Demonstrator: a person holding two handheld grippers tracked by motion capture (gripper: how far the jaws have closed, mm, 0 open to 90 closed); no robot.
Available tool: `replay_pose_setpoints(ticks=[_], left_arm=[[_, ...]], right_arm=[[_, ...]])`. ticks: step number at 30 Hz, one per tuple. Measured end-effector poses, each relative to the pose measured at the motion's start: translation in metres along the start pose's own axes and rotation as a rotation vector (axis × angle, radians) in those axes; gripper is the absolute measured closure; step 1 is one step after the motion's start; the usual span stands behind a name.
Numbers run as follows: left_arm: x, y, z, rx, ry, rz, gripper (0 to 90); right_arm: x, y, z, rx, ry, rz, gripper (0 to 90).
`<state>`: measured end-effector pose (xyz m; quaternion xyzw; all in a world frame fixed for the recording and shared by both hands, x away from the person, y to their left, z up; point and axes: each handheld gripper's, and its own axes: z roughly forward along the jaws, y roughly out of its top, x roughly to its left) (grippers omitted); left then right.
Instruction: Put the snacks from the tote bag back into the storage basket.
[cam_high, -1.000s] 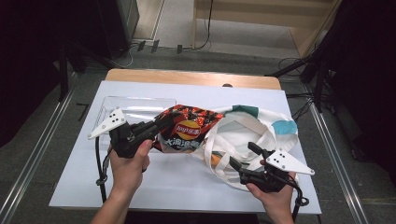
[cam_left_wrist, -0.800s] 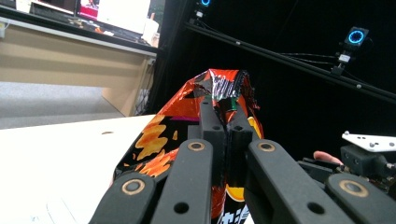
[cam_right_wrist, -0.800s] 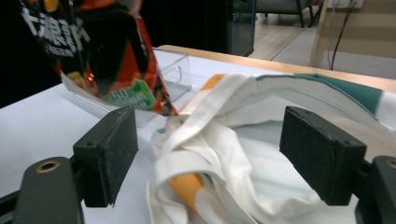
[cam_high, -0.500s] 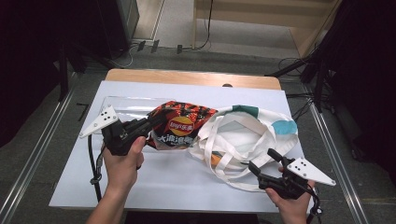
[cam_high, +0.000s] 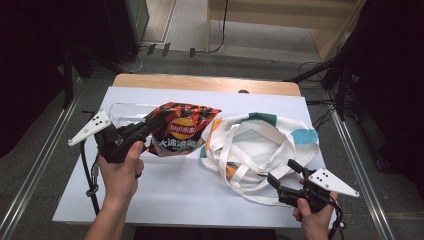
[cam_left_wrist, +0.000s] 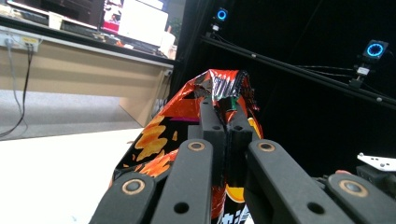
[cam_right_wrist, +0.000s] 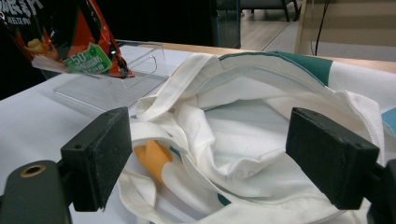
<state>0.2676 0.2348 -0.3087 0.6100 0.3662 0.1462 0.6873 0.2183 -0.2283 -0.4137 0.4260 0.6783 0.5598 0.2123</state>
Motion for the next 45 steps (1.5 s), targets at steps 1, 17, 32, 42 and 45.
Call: replay_pose_setpoints(ticks=[1,17,32,42,45], left_arm=[[0.001,0.001,-0.001,-0.003,0.002,0.000,90.0],[0.025,0.018,-0.010,-0.006,0.034,0.002,90.0],[0.065,0.026,-0.012,0.020,0.089,0.020,90.0],[0.104,-0.002,-0.001,0.061,0.103,-0.017,90.0],[0.118,-0.012,0.003,0.093,0.115,-0.048,90.0]], right_arm=[[0.000,0.000,0.000,0.002,-0.003,-0.003,15.1],[0.003,-0.002,0.004,0.010,0.005,-0.019,15.2],[0.003,-0.004,0.007,0.024,0.003,-0.015,15.3],[0.005,-0.006,0.009,0.033,0.007,-0.016,15.4],[0.005,-0.007,0.011,0.038,0.006,-0.019,15.6]])
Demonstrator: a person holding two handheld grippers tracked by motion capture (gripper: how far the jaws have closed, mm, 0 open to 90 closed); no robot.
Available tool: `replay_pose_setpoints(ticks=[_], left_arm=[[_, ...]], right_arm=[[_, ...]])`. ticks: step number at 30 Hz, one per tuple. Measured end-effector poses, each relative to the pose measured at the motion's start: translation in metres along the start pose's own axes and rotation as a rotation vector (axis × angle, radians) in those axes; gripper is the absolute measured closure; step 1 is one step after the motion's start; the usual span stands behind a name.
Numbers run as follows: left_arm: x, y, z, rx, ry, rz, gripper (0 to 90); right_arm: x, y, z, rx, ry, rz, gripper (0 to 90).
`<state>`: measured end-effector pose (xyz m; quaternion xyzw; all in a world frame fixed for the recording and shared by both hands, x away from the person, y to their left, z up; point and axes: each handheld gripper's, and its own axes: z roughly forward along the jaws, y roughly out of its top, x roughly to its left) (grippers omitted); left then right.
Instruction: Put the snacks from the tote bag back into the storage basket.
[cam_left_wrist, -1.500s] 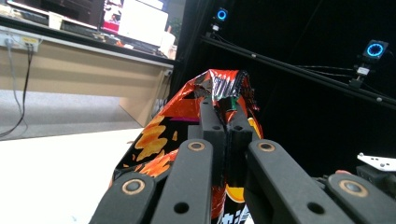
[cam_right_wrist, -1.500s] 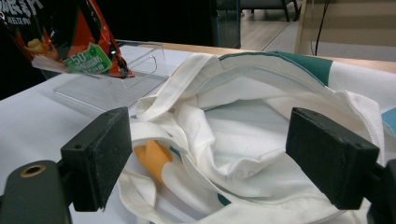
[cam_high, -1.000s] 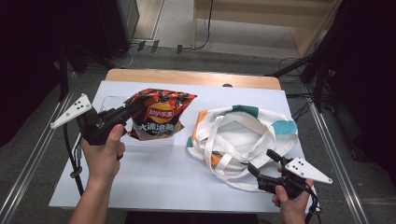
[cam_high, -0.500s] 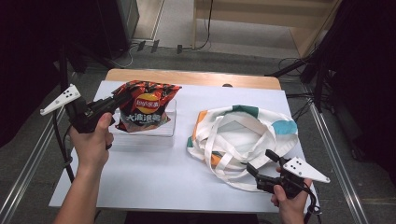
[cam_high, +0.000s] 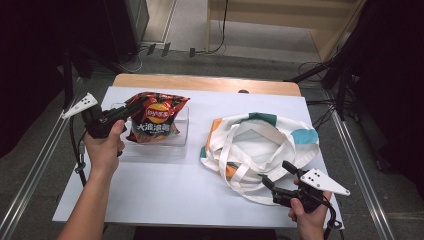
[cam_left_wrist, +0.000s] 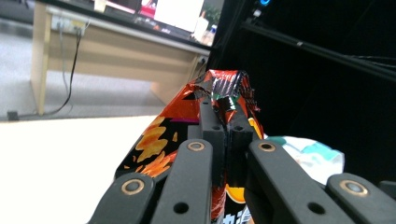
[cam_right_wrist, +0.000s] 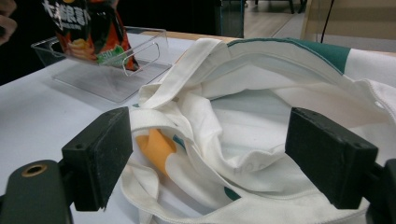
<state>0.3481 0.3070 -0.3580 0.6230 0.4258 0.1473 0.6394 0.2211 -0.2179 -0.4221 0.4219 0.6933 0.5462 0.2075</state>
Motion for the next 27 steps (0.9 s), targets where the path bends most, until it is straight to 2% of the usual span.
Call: replay_pose_setpoints(ticks=[1,3,4,7,9,12,15,18,20,23,25,27], left_arm=[[0.005,-0.003,0.001,0.013,0.002,-0.013,89.7],[0.011,-0.007,0.002,0.016,0.034,-0.037,85.7],[0.014,-0.009,0.001,0.019,0.049,-0.054,80.7],[0.018,-0.015,0.000,0.031,0.126,-0.079,56.0],[0.019,-0.022,-0.002,0.044,0.178,-0.089,47.2],[0.020,-0.033,-0.006,0.069,0.240,-0.106,43.2],[0.020,-0.043,-0.007,0.094,0.248,-0.113,48.3],[0.019,-0.044,-0.006,0.111,0.268,-0.095,61.1],[0.019,-0.042,-0.005,0.113,0.280,-0.086,72.9],[0.022,-0.039,-0.003,0.126,0.289,-0.085,85.7],[0.022,-0.038,-0.002,0.146,0.294,-0.070,90.0],[0.022,-0.034,-0.002,0.172,0.275,-0.052,90.0]], right_arm=[[0.000,0.000,0.000,0.002,0.000,0.000,15.6],[0.001,-0.001,0.001,0.004,0.001,0.002,15.6],[0.001,-0.001,0.002,0.005,0.002,-0.001,15.6],[0.001,-0.002,0.003,0.010,0.003,0.001,15.6],[0.001,-0.002,0.003,0.012,0.003,0.000,15.6],[0.001,-0.002,0.003,0.012,-0.001,-0.001,15.7],[0.000,-0.002,0.003,0.011,-0.006,0.004,15.9],[0.000,-0.003,0.004,0.015,-0.002,0.011,16.3],[0.000,-0.003,0.005,0.018,-0.002,0.007,16.5],[0.001,-0.004,0.006,0.023,-0.002,0.005,16.6],[0.001,-0.004,0.006,0.026,-0.005,0.003,16.7],[0.001,-0.004,0.006,0.027,-0.007,0.006,16.7]])
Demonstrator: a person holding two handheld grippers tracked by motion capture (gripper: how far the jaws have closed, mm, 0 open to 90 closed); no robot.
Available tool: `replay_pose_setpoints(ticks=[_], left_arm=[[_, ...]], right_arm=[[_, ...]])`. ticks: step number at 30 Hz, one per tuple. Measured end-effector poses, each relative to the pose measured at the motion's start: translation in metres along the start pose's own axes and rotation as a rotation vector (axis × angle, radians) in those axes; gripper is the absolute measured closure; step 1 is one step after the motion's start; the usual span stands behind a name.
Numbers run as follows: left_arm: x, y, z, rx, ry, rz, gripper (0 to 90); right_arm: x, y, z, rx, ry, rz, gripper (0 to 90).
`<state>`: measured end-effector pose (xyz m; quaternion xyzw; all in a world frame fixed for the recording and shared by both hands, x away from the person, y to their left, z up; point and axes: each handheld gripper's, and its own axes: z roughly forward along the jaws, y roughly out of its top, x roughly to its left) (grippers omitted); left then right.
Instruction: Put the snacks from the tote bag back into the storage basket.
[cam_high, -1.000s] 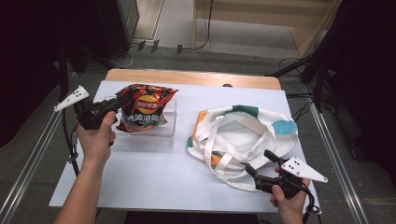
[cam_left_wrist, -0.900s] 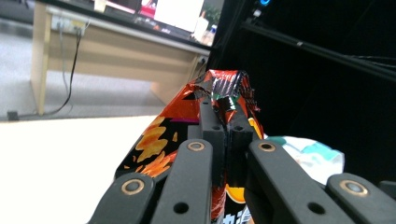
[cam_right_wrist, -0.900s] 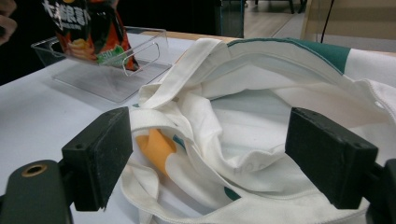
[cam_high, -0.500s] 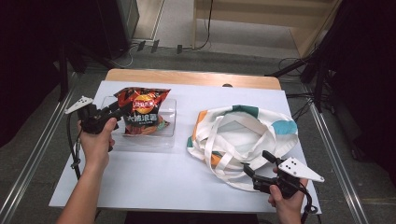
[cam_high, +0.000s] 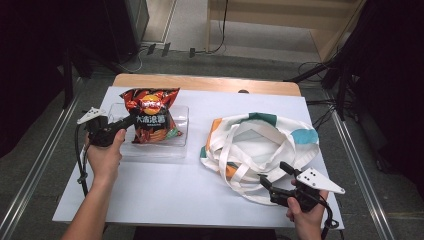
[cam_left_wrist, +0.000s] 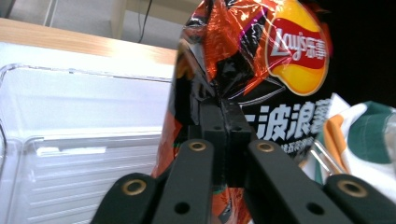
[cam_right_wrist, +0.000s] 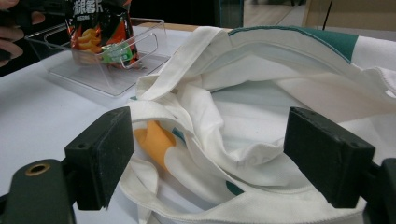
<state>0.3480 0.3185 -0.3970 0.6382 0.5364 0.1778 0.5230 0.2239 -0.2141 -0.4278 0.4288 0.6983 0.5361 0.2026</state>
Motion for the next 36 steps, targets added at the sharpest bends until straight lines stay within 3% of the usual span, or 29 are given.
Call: replay_pose_setpoints(ticks=[3,5,7,9,11,16,23,27,30,36], left_arm=[[0.002,0.007,-0.004,0.027,-0.031,0.022,90.0],[0.005,0.010,-0.006,0.046,-0.055,0.007,90.0],[0.011,0.014,-0.009,0.077,-0.060,0.018,90.0],[0.016,0.016,-0.010,0.075,-0.046,0.004,90.0],[0.020,0.016,-0.009,0.062,-0.003,-0.006,90.0],[0.015,0.012,-0.005,0.020,0.025,0.020,88.1],[0.002,0.005,-0.008,-0.029,0.081,0.057,53.1],[-0.003,-0.002,-0.015,-0.056,0.112,0.054,35.4],[-0.007,-0.007,-0.022,-0.068,0.117,0.057,28.3],[-0.015,-0.015,-0.028,-0.055,0.118,0.074,22.8]], right_arm=[[-0.002,0.000,-0.001,-0.004,-0.002,0.008,16.8],[-0.003,0.000,-0.001,-0.005,-0.006,0.008,16.9],[-0.003,0.000,-0.002,-0.005,-0.008,0.008,16.9],[-0.003,0.000,-0.002,-0.007,-0.009,0.009,16.9],[-0.004,0.000,-0.002,-0.006,-0.012,0.010,16.9],[-0.004,0.000,-0.002,-0.003,-0.019,0.010,16.9],[-0.006,0.000,-0.003,-0.008,-0.026,0.014,16.9],[-0.008,0.000,-0.004,-0.011,-0.033,0.019,16.9],[-0.009,0.000,-0.004,-0.013,-0.035,0.022,16.9],[-0.011,0.000,-0.005,-0.015,-0.039,0.023,16.9]])
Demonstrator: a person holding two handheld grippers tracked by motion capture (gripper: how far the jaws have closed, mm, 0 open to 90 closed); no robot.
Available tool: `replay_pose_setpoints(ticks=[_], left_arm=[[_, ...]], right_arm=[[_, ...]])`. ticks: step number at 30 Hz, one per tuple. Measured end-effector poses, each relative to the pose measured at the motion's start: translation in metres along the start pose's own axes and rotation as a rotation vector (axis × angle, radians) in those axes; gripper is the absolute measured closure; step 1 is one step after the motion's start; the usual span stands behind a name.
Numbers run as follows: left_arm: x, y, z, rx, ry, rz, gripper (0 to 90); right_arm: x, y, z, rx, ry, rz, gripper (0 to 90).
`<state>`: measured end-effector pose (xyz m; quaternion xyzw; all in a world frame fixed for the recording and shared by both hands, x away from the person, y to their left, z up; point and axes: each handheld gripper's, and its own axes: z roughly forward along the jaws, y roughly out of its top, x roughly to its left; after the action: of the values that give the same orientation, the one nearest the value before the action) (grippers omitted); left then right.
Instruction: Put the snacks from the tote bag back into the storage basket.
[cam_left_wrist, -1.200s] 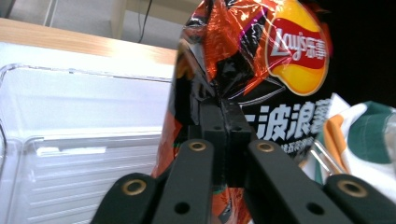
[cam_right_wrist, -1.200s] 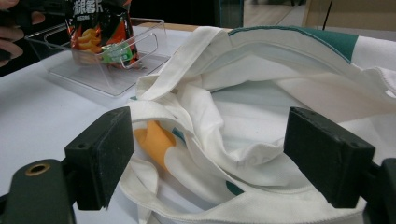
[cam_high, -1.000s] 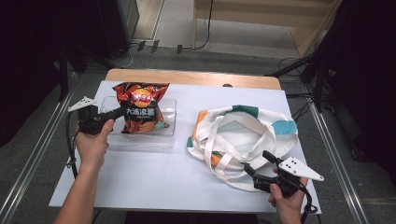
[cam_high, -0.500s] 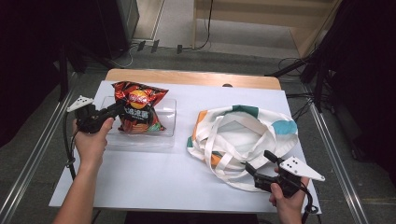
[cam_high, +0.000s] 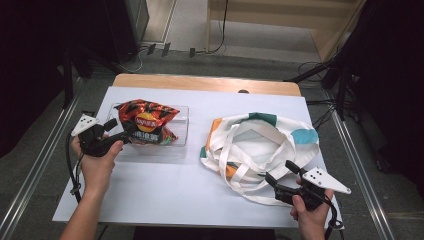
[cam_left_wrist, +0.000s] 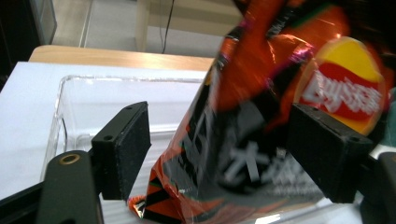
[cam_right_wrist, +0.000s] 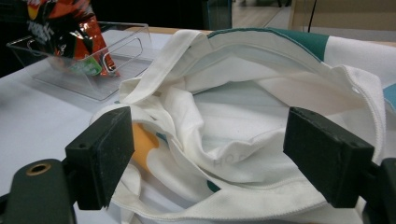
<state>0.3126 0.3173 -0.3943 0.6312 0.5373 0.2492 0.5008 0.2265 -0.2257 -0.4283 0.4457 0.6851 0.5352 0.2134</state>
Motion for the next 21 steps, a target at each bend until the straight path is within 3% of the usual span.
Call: replay_pose_setpoints(ticks=[2,5,7,10,15,21], left_arm=[[-0.002,-0.002,-0.001,-0.002,-0.007,0.011,25.1],[-0.002,-0.001,-0.004,-0.021,-0.045,0.013,40.0],[-0.004,0.000,-0.006,-0.034,-0.037,0.008,43.3],[-0.008,-0.002,-0.010,-0.051,-0.025,0.004,40.2],[-0.014,-0.008,-0.015,-0.053,-0.005,0.038,32.1],[-0.017,-0.013,-0.024,-0.074,-0.024,0.042,25.1]], right_arm=[[-0.001,0.000,0.000,0.001,-0.002,0.001,16.9],[-0.002,-0.001,-0.001,0.002,0.000,0.002,16.9],[-0.002,-0.002,-0.002,0.002,-0.002,0.007,16.9],[-0.004,-0.002,-0.004,-0.002,-0.003,0.007,16.9],[-0.006,-0.001,-0.007,-0.006,-0.017,-0.001,16.9],[-0.009,0.000,-0.012,-0.017,-0.029,0.001,16.8]])
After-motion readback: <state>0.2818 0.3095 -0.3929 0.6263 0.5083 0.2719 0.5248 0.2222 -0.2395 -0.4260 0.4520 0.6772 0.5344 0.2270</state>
